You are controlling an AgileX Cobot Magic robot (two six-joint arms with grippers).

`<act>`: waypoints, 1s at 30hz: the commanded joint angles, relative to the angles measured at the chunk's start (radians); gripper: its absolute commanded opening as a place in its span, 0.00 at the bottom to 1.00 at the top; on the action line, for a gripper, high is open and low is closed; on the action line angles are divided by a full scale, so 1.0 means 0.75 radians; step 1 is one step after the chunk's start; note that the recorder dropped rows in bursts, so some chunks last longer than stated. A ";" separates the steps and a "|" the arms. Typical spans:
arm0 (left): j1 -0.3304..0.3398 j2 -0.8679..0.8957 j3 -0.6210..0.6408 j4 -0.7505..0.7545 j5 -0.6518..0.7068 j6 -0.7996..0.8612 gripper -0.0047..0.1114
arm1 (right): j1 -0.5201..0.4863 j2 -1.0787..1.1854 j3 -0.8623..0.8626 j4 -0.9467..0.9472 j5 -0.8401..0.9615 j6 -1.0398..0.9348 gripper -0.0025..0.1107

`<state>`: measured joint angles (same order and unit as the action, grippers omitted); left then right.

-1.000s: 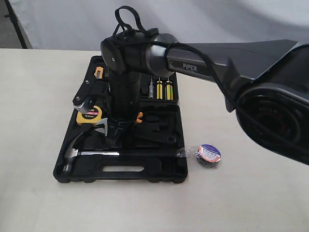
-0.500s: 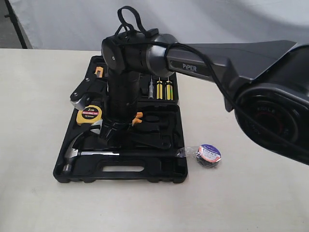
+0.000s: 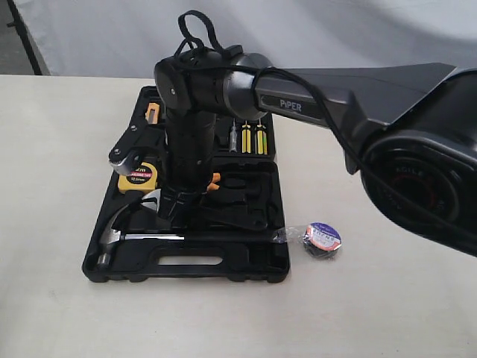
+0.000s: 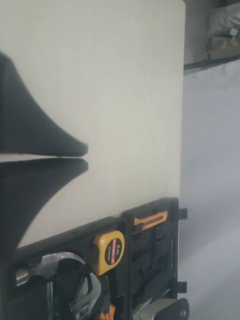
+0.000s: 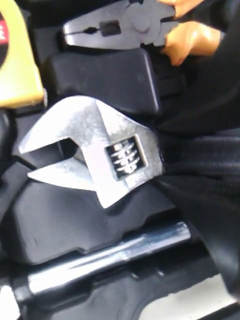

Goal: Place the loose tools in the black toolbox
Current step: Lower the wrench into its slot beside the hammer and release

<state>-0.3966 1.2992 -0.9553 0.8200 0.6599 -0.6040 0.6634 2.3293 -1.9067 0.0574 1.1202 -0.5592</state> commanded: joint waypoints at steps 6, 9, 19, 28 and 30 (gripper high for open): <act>0.004 -0.011 0.012 -0.018 -0.023 -0.014 0.05 | 0.002 0.006 0.001 -0.002 0.029 -0.009 0.08; 0.004 -0.011 0.012 -0.018 -0.023 -0.014 0.05 | 0.002 0.006 0.001 -0.002 0.032 -0.003 0.24; 0.004 -0.011 0.012 -0.018 -0.023 -0.014 0.05 | 0.002 -0.101 0.001 -0.002 -0.066 0.094 0.45; 0.004 -0.011 0.012 -0.018 -0.023 -0.014 0.05 | 0.002 -0.107 0.001 0.244 -0.169 0.141 0.03; 0.004 -0.011 0.012 -0.018 -0.023 -0.014 0.05 | 0.002 -0.075 0.001 0.275 -0.182 0.164 0.03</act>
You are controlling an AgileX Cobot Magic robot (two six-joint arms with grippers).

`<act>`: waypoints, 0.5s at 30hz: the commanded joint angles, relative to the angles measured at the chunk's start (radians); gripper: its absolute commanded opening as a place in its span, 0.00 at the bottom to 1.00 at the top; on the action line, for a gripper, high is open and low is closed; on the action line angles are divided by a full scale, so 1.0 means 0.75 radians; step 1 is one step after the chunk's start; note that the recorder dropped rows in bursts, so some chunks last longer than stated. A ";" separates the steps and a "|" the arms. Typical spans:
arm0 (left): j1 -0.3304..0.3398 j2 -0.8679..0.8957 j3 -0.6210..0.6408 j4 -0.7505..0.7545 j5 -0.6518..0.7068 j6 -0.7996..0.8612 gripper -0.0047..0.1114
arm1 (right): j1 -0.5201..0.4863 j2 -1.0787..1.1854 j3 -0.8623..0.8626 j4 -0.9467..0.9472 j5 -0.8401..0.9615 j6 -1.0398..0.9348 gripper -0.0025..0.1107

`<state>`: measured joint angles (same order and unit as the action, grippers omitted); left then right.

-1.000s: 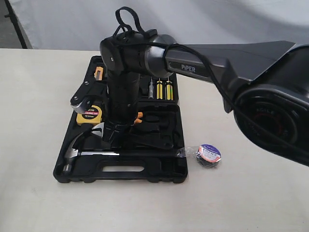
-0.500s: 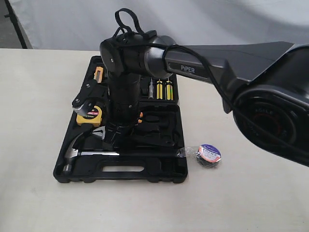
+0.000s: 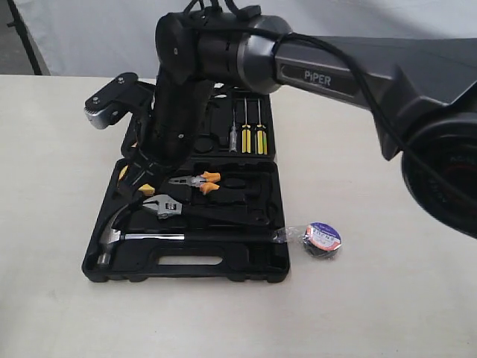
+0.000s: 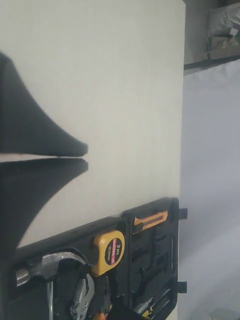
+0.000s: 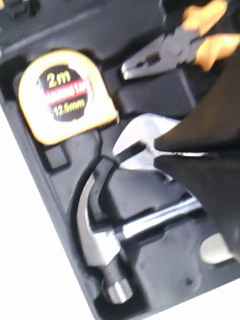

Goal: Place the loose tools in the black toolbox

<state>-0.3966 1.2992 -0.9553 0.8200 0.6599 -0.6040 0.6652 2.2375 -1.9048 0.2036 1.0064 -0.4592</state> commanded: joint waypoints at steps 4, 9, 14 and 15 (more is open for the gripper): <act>0.004 -0.011 0.012 -0.018 -0.023 -0.014 0.05 | -0.001 0.148 -0.001 0.081 -0.044 0.096 0.03; 0.004 -0.011 0.012 -0.018 -0.023 -0.014 0.05 | -0.001 0.192 -0.005 0.076 -0.048 0.113 0.03; 0.004 -0.011 0.012 -0.018 -0.023 -0.014 0.05 | -0.001 0.121 -0.063 0.073 -0.025 0.118 0.03; 0.004 -0.011 0.012 -0.018 -0.023 -0.014 0.05 | -0.001 0.102 -0.083 0.061 -0.012 0.121 0.03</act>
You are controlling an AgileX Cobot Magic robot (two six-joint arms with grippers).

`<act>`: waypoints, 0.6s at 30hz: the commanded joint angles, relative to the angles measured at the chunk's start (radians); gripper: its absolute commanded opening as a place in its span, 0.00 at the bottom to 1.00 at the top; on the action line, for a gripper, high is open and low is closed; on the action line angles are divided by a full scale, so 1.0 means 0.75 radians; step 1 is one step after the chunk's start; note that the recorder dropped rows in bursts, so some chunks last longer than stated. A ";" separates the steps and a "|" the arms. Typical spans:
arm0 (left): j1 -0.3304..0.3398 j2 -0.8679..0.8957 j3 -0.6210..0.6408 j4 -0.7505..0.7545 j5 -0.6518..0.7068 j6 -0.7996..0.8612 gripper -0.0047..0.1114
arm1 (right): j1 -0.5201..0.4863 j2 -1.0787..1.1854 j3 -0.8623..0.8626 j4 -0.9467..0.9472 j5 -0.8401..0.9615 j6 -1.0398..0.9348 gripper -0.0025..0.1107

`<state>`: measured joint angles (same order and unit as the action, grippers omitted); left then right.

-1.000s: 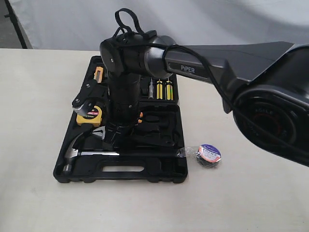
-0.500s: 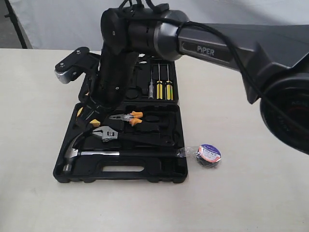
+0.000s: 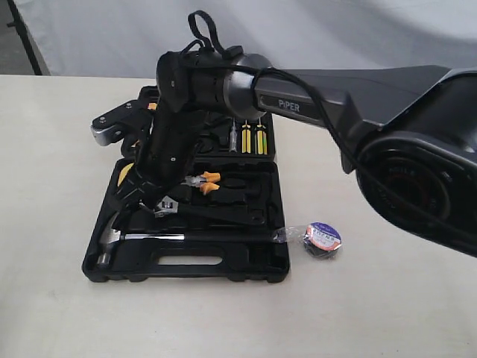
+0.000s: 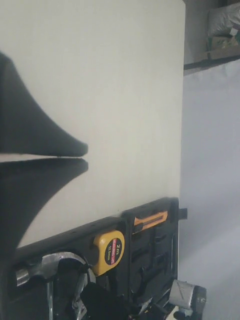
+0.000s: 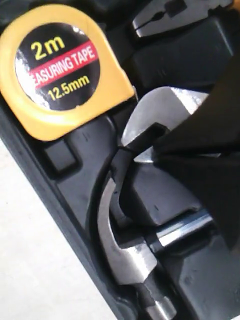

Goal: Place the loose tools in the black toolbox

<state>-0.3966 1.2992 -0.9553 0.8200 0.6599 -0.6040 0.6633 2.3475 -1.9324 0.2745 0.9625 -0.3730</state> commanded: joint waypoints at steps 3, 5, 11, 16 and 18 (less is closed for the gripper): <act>0.004 -0.011 0.012 -0.018 -0.023 -0.014 0.05 | 0.002 -0.099 -0.084 -0.053 0.085 0.012 0.03; 0.004 -0.011 0.012 -0.018 -0.023 -0.014 0.05 | 0.002 -0.109 -0.084 -0.049 0.103 0.012 0.03; 0.004 -0.011 0.012 -0.018 -0.023 -0.014 0.05 | 0.002 -0.052 -0.050 -0.049 0.142 0.012 0.03; 0.004 -0.011 0.012 -0.018 -0.023 -0.014 0.05 | 0.002 0.012 -0.050 -0.049 0.089 0.019 0.03; 0.004 -0.011 0.012 -0.018 -0.023 -0.014 0.05 | 0.002 0.024 -0.050 -0.049 0.076 0.019 0.03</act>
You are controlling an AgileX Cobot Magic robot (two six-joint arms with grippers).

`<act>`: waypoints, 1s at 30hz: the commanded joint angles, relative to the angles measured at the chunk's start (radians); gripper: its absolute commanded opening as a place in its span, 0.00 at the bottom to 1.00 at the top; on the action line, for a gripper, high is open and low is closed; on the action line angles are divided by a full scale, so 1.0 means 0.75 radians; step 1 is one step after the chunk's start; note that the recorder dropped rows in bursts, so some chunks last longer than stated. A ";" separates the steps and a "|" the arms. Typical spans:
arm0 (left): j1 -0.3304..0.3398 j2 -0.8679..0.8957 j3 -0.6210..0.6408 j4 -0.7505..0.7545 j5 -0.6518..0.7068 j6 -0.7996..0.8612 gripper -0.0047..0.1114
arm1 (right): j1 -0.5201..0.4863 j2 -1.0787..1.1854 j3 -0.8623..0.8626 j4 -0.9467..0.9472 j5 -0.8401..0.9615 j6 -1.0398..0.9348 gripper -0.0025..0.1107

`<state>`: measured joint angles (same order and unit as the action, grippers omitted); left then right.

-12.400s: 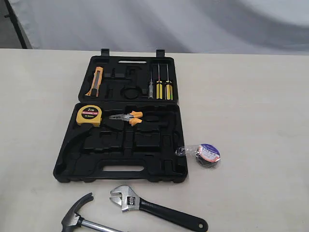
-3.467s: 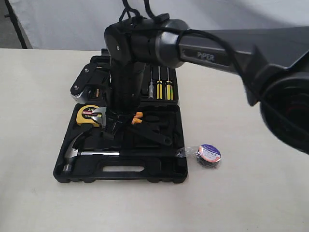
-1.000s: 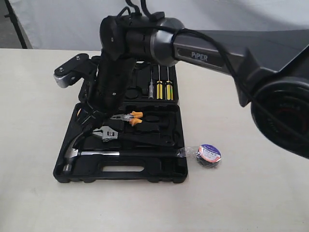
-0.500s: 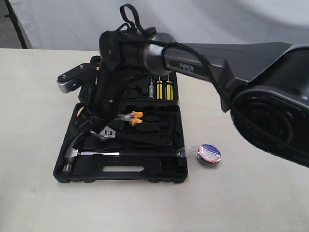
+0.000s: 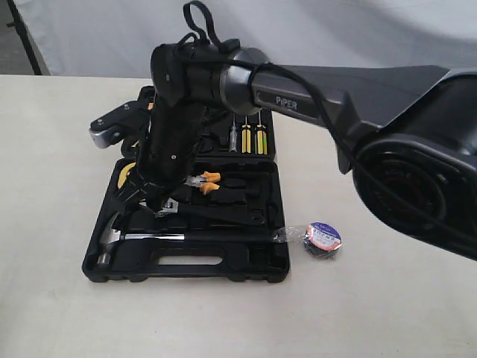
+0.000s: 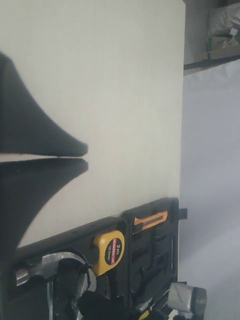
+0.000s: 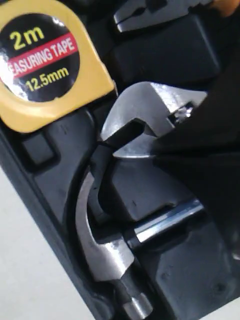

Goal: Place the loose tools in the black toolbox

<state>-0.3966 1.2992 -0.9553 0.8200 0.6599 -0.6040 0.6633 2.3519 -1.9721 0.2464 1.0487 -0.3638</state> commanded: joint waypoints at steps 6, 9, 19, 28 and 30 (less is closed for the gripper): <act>0.004 -0.011 0.012 -0.018 -0.023 -0.014 0.05 | 0.002 0.025 0.003 -0.081 0.001 0.049 0.03; 0.004 -0.011 0.012 -0.018 -0.023 -0.014 0.05 | 0.002 0.025 0.003 -0.085 0.055 0.051 0.03; 0.004 -0.011 0.012 -0.018 -0.023 -0.014 0.05 | 0.002 0.022 0.003 -0.227 0.168 0.097 0.03; 0.004 -0.011 0.012 -0.018 -0.023 -0.014 0.05 | 0.002 0.008 -0.056 -0.267 0.183 0.107 0.03; 0.004 -0.011 0.012 -0.018 -0.023 -0.014 0.05 | 0.002 0.006 -0.067 -0.264 0.184 0.107 0.03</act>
<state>-0.3966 1.2992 -0.9553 0.8200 0.6599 -0.6040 0.6691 2.3574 -2.0031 0.0591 1.1798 -0.2859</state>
